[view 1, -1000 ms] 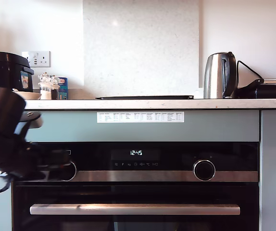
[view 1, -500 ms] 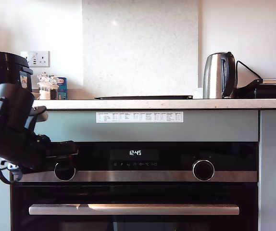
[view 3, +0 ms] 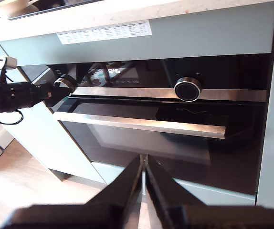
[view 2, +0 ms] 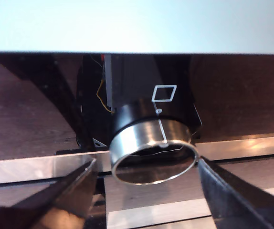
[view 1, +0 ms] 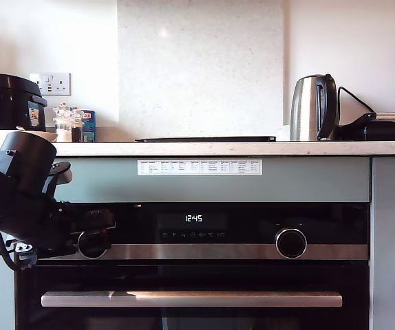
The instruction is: Switch the oven into microwave mode by turning the left rotary switch to the microwave symbol
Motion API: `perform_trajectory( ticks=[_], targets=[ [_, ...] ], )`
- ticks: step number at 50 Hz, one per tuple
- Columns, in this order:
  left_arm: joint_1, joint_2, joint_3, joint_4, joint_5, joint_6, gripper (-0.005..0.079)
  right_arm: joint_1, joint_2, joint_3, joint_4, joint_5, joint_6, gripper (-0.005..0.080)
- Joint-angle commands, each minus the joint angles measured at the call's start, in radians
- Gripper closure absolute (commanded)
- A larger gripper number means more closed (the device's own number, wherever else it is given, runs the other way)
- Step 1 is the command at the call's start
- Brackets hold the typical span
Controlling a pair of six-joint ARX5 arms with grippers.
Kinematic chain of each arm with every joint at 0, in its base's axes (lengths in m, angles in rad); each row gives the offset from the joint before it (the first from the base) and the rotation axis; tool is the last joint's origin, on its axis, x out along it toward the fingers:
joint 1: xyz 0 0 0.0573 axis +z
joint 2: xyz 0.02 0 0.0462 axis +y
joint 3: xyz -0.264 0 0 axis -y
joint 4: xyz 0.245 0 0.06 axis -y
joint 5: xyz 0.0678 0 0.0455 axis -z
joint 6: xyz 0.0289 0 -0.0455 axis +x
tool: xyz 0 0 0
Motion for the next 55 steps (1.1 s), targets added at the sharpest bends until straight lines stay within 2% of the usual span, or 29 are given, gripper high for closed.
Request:
perform_trajectory(
  ticks=[1, 15, 29, 43, 55],
  targets=[
    [0.002, 0.034, 0.038, 0.014, 0.007, -0.01, 0.0133, 0.003, 0.006, -0.01, 0.007, 0.004, 0.001, 0.0764],
    [0.003, 0.035, 0.074, 0.015, 0.029, -0.016, 0.0133, 0.003, 0.006, -0.01, 0.006, 0.022, 0.001, 0.0764],
    [0.011, 0.035, 0.075, 0.016, 0.113, -0.085, 0.0133, 0.003, 0.006, -0.01, 0.006, 0.022, 0.001, 0.0764],
    [0.024, 0.032, 0.075, 0.003, 0.111, -0.141, 0.0132, 0.003, 0.006, -0.01, 0.005, 0.023, 0.001, 0.0764],
    [0.039, 0.027, 0.075, -0.052, 0.08, -0.102, 0.0133, 0.003, 0.006, -0.01, 0.001, 0.024, 0.001, 0.0764]
  ],
)
